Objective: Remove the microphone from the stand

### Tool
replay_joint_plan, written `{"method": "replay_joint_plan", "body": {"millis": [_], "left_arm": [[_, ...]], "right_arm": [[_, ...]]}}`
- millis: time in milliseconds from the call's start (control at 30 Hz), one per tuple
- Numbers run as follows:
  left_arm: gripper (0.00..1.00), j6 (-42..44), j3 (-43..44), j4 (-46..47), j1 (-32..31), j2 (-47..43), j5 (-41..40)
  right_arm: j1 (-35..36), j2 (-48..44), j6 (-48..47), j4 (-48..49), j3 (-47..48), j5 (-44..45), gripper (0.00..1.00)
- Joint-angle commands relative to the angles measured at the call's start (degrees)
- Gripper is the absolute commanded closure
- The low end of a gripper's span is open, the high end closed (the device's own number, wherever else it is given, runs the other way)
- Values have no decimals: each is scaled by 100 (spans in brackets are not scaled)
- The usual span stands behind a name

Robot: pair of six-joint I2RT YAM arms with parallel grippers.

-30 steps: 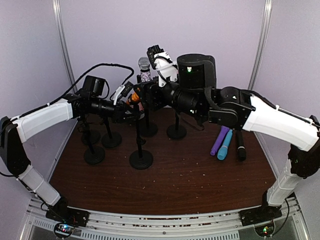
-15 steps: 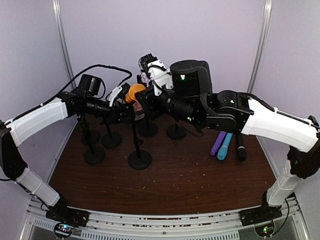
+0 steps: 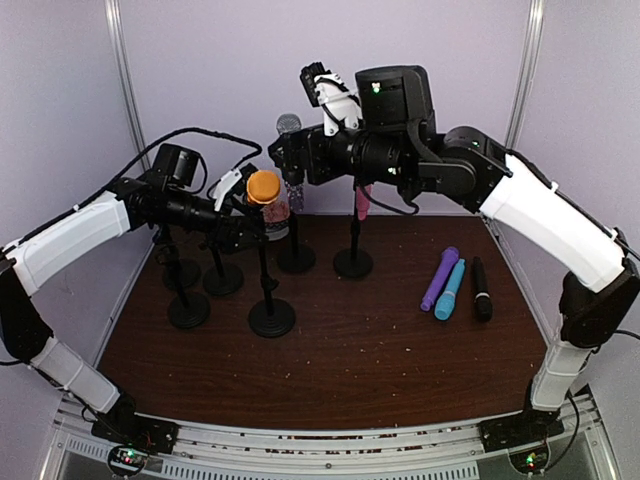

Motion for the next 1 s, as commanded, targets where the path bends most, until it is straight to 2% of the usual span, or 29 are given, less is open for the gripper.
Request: {"method": "replay_joint_plan", "body": {"millis": [0, 200, 333, 433, 533, 667, 767, 833, 967], "left_arm": [[3, -466, -117, 375, 41, -378, -250], [2, -873, -383, 280, 285, -652, -261], [3, -667, -823, 398, 436, -1192, -101], [8, -638, -1049, 527, 461, -1400, -4], [15, -945, -1263, 691, 462, -1409, 90], [24, -1430, -1592, 1173, 462, -1451, 305], [28, -1688, -1664, 1484, 463, -1381, 423], [33, -1891, -1672, 1680, 469, -1285, 416], [36, -2266, -1742, 2105, 463, -1180, 449]], "right_arm": [[-27, 424, 150, -839, 509, -704, 13], [6, 498, 432, -564, 590, -1019, 15], [113, 591, 537, -525, 610, -638, 16], [199, 638, 602, -444, 551, -395, 15], [341, 476, 573, -36, 346, -120, 8], [483, 334, 474, 140, 457, 213, 8], [593, 261, 424, 332, 317, 240, 9], [628, 422, 423, 197, 434, 312, 11], [668, 786, 400, -98, 659, 524, 17]]}}
